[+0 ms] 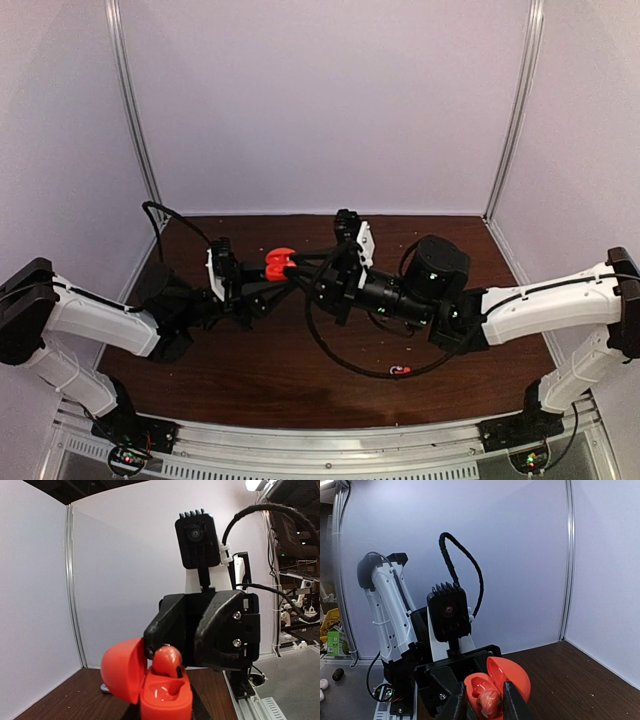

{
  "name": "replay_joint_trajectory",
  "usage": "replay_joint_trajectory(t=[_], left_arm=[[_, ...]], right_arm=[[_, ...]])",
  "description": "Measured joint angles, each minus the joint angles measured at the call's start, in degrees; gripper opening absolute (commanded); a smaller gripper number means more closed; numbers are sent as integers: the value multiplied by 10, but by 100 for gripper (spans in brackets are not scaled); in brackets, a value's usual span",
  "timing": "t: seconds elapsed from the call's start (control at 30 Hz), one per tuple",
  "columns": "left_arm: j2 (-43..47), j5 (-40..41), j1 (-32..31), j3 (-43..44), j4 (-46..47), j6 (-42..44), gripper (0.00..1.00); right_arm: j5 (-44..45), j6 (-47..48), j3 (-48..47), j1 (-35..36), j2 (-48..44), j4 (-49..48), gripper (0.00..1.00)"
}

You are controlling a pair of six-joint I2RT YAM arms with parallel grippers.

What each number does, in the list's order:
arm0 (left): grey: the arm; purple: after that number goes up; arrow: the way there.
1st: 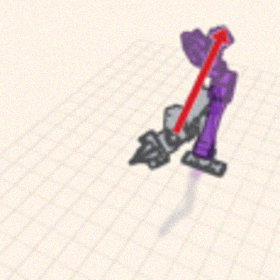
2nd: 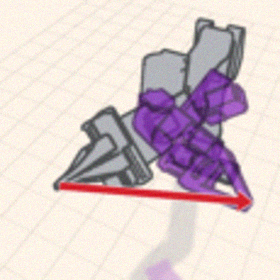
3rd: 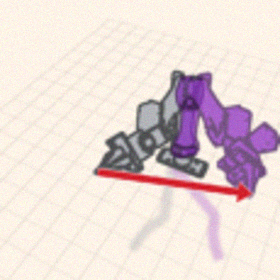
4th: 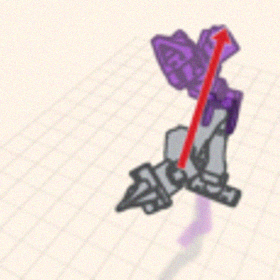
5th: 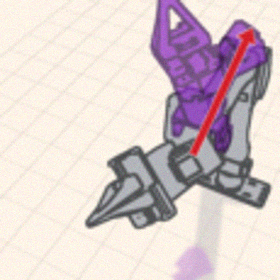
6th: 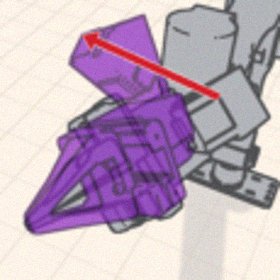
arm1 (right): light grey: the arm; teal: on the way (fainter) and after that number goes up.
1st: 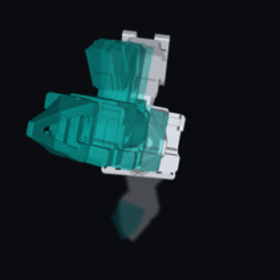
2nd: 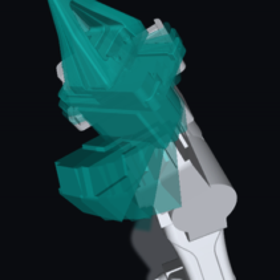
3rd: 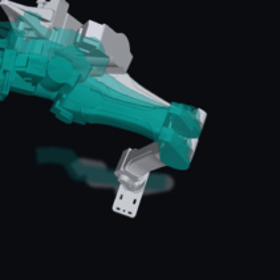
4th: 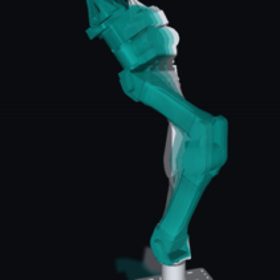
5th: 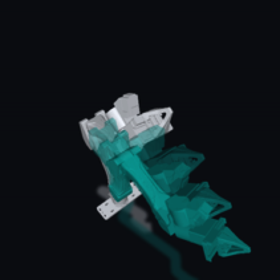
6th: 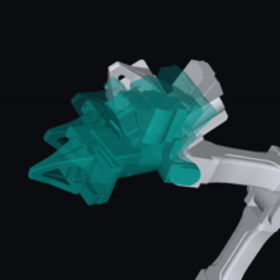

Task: Insert the wireless bluetooth earbuds into the charging case

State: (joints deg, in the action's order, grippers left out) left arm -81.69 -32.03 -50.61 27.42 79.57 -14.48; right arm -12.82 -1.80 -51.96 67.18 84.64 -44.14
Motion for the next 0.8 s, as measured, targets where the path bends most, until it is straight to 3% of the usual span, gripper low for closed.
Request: replay_joint_trajectory(t=[0.3, 0.47, 0.53, 0.63, 0.8], left_arm=[[0, 0, 0, 0, 0, 0, 0], [0, 0, 0, 0, -2, 1, 0], [2, 0, 0, 0, -5, 5, 0], [6, -1, 0, 0, -14, 10, 0], [14, -1, 0, 0, -37, 17, 0]], right_arm=[[9, -1, 10, 0, -9, 3, 33], [6, 1, 10, 1, -23, 25, 43], [3, 3, 10, 1, -38, 40, 55], [0, 7, 10, 1, -66, 61, 64], [2, 21, -12, 1, -105, 129, 70]])
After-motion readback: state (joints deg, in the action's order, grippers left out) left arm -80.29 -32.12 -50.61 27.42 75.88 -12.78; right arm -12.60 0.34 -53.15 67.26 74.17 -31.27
